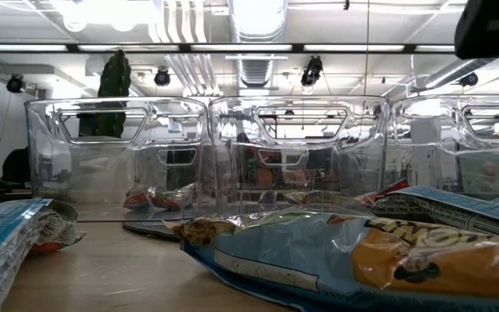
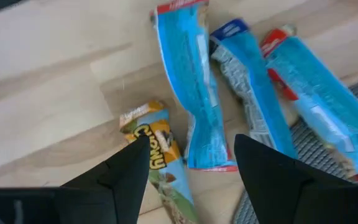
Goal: Pick and place Granola Bars by type
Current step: Put the red granola bar into the left transparent bin
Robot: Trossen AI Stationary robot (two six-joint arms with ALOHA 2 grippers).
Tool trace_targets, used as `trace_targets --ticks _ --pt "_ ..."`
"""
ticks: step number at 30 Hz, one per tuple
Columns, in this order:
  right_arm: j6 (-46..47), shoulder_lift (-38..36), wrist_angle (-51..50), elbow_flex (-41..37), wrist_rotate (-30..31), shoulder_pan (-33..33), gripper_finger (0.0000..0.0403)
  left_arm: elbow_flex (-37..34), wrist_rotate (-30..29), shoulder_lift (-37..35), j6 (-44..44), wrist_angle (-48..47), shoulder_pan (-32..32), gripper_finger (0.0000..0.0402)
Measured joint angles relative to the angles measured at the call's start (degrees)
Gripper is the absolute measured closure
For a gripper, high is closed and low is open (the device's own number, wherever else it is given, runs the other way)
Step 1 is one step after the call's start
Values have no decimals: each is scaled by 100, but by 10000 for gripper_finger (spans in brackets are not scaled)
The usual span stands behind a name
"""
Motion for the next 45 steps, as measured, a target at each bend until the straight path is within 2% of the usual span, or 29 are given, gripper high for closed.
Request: trace_targets --ticks 21,33,38,45 --pt "-12 0 1082 -601 -2 7 180 0 -79 0 92 0 -4 401" --pt "-1 0 1739 -886 -4 7 206 0 -81 0 90 2 -2 401" --pt "-10 288 1837 -869 -13 7 218 0 -83 0 88 4 -2 401" --pt "192 816 1724 -418 -34 -1 238 0 -83 -1 57 11 2 401"
